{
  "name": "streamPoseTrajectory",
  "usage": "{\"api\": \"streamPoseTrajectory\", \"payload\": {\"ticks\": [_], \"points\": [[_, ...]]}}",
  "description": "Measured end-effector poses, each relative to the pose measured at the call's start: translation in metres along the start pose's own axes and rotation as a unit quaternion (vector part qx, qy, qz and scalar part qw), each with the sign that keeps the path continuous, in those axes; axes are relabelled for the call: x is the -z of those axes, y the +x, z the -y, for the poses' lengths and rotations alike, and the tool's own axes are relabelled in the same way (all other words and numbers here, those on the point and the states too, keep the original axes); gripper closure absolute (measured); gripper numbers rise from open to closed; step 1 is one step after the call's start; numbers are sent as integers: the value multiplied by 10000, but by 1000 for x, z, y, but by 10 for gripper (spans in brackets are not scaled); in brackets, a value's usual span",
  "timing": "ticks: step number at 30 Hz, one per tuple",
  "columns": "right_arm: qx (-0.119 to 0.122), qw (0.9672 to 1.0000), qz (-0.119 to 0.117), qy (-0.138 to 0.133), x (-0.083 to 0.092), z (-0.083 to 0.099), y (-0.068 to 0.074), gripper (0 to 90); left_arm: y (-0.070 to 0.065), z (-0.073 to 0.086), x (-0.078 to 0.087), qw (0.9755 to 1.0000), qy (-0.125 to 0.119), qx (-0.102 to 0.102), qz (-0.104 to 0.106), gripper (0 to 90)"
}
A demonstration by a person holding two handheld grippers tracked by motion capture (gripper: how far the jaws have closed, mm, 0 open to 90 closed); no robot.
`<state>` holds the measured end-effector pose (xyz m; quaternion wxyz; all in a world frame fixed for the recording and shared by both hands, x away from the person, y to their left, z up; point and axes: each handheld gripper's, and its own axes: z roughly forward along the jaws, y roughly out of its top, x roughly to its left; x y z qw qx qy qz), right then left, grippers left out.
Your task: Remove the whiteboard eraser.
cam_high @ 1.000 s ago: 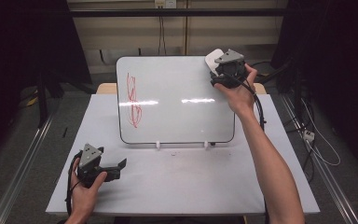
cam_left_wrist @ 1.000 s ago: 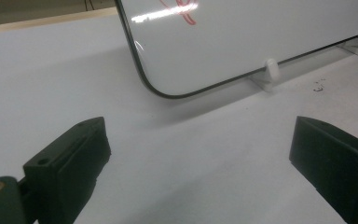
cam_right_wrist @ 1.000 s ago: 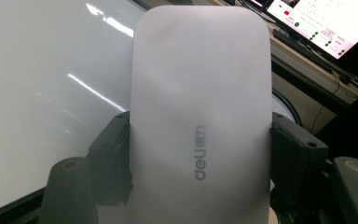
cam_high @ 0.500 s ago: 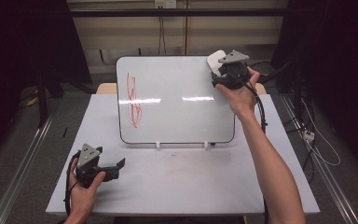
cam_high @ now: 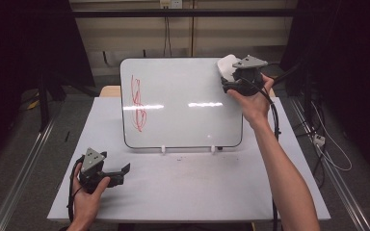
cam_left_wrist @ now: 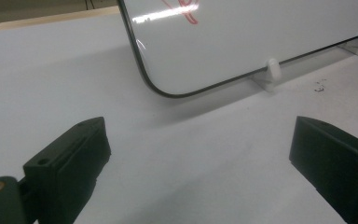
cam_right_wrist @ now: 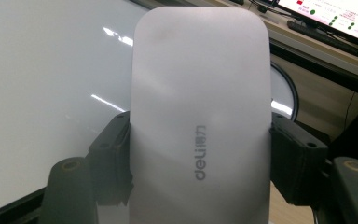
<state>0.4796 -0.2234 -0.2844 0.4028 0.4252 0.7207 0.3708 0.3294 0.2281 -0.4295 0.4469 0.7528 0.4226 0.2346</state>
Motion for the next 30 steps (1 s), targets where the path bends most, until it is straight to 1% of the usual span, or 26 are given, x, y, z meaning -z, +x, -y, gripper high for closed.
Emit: {"api": "streamPoseTrajectory", "payload": {"ticks": [2, 4, 5, 7, 10, 11, 15, 19, 20, 21, 22, 23, 25, 26, 27, 30], "points": [[9, 10000, 14, -25, 2, -1, 0, 318, -1, 0, 1, 10000, 28, -8, 5, 45], [30, 10000, 23, -39, 6, -1, -1, 318, -3, 0, 0, 10000, 41, -9, 73, 44], [45, 10000, 36, -44, 7, 0, -1, 318, -4, 0, 0, 10000, 46, -46, 68, 44], [15, 10000, 8, -50, 8, 4, -1, 318, -5, -1, 0, 10000, 20, -52, 53, 44], [-3, 10000, -22, -59, 7, 8, 0, 318, -3, 0, -2, 10000, 45, -3, 27, 44], [-27, 10000, -58, -67, 7, 10, 1, 317, -2, 0, -2, 10000, 68, -14, 23, 44], [13, 9999, -99, -85, 7, 12, 4, 317, 0, 2, -3, 9999, 90, 51, 15, 44], [65, 9996, -195, -171, 9, 10, 11, 317, 2, 2, -4, 9999, 87, 103, 38, 45], [139, 9994, -229, -202, 10, 8, 16, 318, 2, 2, -4, 9999, 92, 112, 61, 45], [167, 9993, -249, -212, 10, 8, 19, 317, 1, 2, -4, 9998, 124, 104, 86, 45], [167, 9993, -249, -212, 10, 8, 19, 317, 1, 3, -4, 9999, 113, 80, 91, 45], [190, 9992, -280, -226, 11, 7, 22, 317, 1, 2, -3, 9999, 131, 25, 93, 45], [213, 9988, -336, -279, 12, 6, 27, 318, 0, 2, -2, 9999, 89, 76, 82, 45], [244, 9984, -397, -312, 12, 5, 32, 317, 0, 2, -2, 9999, 71, 78, 61, 45], [244, 9984, -397, -312, 12, 5, 32, 317, 1, 2, -2, 9999, 71, 77, 51, 45], [288, 9980, -448, -338, 12, 4, 38, 318, 2, 2, -2, 9999, 94, 65, 30, 45]]}}
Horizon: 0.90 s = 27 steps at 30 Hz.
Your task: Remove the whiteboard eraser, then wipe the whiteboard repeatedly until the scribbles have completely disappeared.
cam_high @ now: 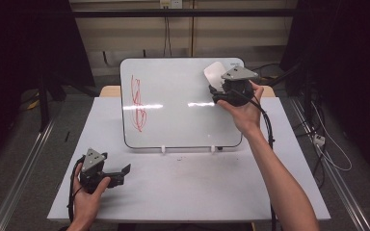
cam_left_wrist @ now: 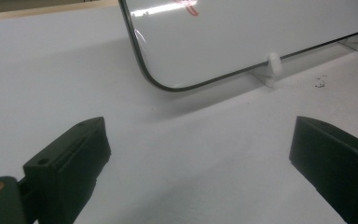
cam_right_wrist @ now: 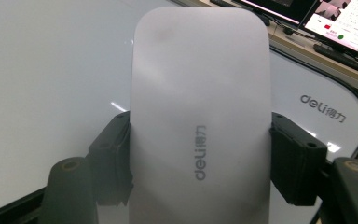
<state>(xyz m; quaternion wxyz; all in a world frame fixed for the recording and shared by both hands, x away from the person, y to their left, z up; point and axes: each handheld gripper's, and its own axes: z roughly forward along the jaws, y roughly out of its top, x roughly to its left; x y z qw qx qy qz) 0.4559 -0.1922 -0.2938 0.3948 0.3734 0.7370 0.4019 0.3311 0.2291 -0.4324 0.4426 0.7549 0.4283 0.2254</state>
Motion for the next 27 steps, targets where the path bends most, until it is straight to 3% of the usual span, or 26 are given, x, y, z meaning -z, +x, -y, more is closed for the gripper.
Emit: {"api": "streamPoseTrajectory", "payload": {"ticks": [6, 22, 26, 27], "points": [[-2, 9999, -96, -52, -1, 2, 7, 317, -1, -1, 0, 10000, 2, -51, -9, 45], [298, 9987, -403, -99, -13, -10, 38, 317, 3, 2, 0, 9999, 12, 101, 32, 45], [410, 9978, -509, -124, -16, -16, 48, 317, 2, 1, 2, 10000, -21, 51, -33, 45], [410, 9978, -509, -124, -16, -16, 48, 317, 0, 1, 3, 9999, -3, -82, -101, 45]]}}
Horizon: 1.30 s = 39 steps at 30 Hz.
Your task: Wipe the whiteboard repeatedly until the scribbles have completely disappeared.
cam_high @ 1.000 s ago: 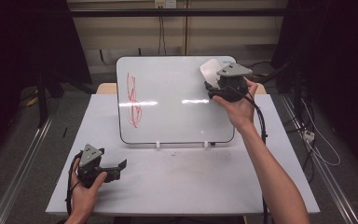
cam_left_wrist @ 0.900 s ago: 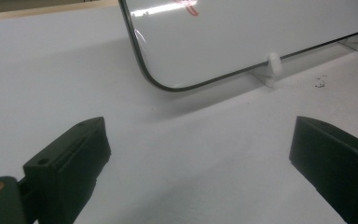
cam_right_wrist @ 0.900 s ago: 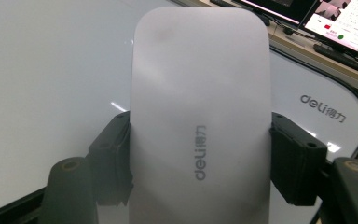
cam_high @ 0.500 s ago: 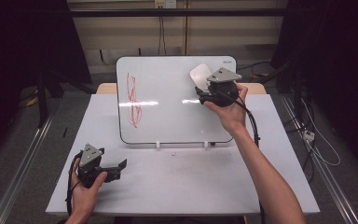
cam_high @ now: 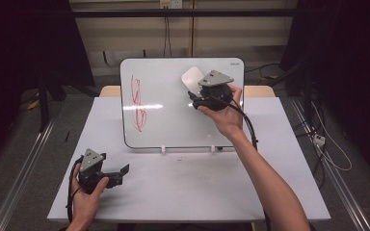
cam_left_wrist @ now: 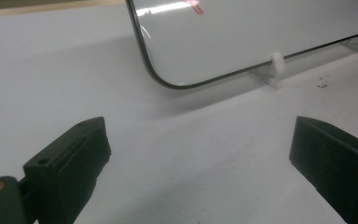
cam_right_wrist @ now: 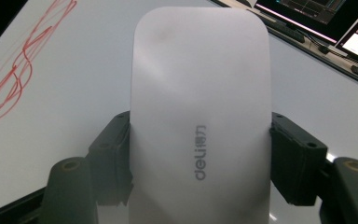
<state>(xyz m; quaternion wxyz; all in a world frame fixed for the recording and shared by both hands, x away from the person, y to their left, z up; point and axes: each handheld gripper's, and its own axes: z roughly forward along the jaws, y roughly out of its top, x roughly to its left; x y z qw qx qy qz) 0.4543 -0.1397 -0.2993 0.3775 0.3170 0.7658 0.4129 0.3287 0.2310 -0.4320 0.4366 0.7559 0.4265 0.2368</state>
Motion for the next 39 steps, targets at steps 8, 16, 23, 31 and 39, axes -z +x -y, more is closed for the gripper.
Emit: {"api": "streamPoseTrajectory", "payload": {"ticks": [8, 16, 23, 31, 39], "points": [[168, 9997, -140, -68, -6, -9, 14, 317, -1, 0, -1, 9999, 4, 103, 104, 46], [362, 9990, -239, -113, -16, -24, 31, 318, -2, -2, -2, 9999, -7, 20, 172, 45], [504, 9983, -272, -91, -26, -37, 45, 317, -2, -3, -2, 9998, 6, 7, 189, 46], [652, 9972, -362, -84, -42, -50, 60, 317, -2, -3, -3, 9998, 0, 0, 214, 45], [687, 9972, -308, -20, -59, -62, 65, 317, -2, -4, -4, 9996, -9, -21, 287, 46]]}}
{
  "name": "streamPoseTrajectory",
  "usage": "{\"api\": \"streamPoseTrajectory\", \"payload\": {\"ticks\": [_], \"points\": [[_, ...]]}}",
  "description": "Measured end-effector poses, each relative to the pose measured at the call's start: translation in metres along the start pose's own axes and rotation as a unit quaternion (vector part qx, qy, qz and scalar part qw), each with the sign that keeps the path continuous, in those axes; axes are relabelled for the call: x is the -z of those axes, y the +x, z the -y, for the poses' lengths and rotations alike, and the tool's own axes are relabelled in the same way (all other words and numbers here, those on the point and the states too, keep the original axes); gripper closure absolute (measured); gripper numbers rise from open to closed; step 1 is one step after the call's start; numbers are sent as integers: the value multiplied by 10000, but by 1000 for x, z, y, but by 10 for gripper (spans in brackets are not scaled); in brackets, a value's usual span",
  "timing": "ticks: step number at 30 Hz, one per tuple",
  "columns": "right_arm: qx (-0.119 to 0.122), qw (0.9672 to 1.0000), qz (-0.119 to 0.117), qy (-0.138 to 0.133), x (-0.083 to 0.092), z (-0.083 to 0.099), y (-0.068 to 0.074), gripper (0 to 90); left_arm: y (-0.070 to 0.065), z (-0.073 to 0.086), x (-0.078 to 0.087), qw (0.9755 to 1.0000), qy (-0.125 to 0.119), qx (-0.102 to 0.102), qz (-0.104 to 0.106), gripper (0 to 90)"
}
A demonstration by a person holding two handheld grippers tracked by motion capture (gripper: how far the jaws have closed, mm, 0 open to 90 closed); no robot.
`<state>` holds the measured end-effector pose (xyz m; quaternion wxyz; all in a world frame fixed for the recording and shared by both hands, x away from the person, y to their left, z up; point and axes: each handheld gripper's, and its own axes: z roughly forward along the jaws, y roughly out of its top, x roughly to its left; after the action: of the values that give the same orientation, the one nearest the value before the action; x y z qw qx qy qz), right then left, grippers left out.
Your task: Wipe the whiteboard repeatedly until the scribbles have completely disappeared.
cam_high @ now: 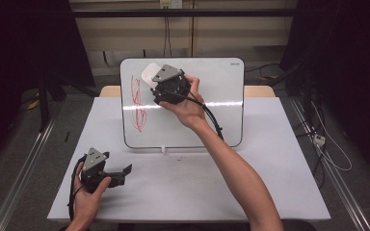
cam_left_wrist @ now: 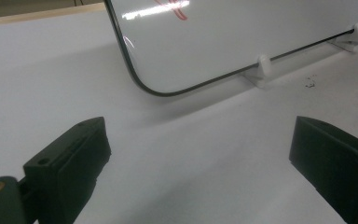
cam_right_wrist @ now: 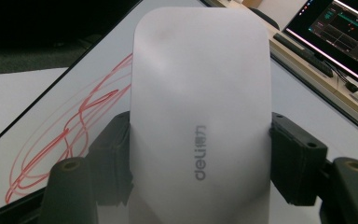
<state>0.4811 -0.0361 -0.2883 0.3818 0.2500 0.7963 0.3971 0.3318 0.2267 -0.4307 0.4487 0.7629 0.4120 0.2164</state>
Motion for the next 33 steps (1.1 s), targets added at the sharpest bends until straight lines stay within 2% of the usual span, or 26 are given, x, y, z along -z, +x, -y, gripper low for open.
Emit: {"api": "streamPoseTrajectory", "payload": {"ticks": [5, 7, 8, 10, 13, 14, 22, 27, 33], "points": [[-76, 9999, -9, 67, -14, -4, 0, 318, -2, -1, 2, 10000, -41, -26, -9, 46], [-3, 9999, 49, 100, -18, -6, 0, 317, -3, 0, 1, 10000, -37, -60, -71, 46], [-38, 10000, 20, 75, -18, -9, 0, 317, -4, 0, 1, 10000, -27, -54, -51, 46], [47, 10000, 28, 72, -20, -14, 2, 317, -3, 0, 1, 10000, 21, -76, -24, 46], [155, 9998, 12, 104, -26, -20, 6, 317, -2, -1, 2, 10000, -38, -12, -41, 46], [115, 9999, -15, 98, -27, -22, 7, 317, -2, 0, 3, 10000, -72, -17, -40, 46], [251, 9995, 60, 192, -38, -27, 9, 317, 1, 0, 5, 10000, -68, 22, -64, 46], [317, 9994, 52, 155, -42, -32, 14, 317, 2, 0, 8, 9998, -172, 39, -90, 46], [422, 9988, 110, 244, -47, -33, 20, 317, 1, 0, 7, 9999, -139, 8, -83, 46]]}}
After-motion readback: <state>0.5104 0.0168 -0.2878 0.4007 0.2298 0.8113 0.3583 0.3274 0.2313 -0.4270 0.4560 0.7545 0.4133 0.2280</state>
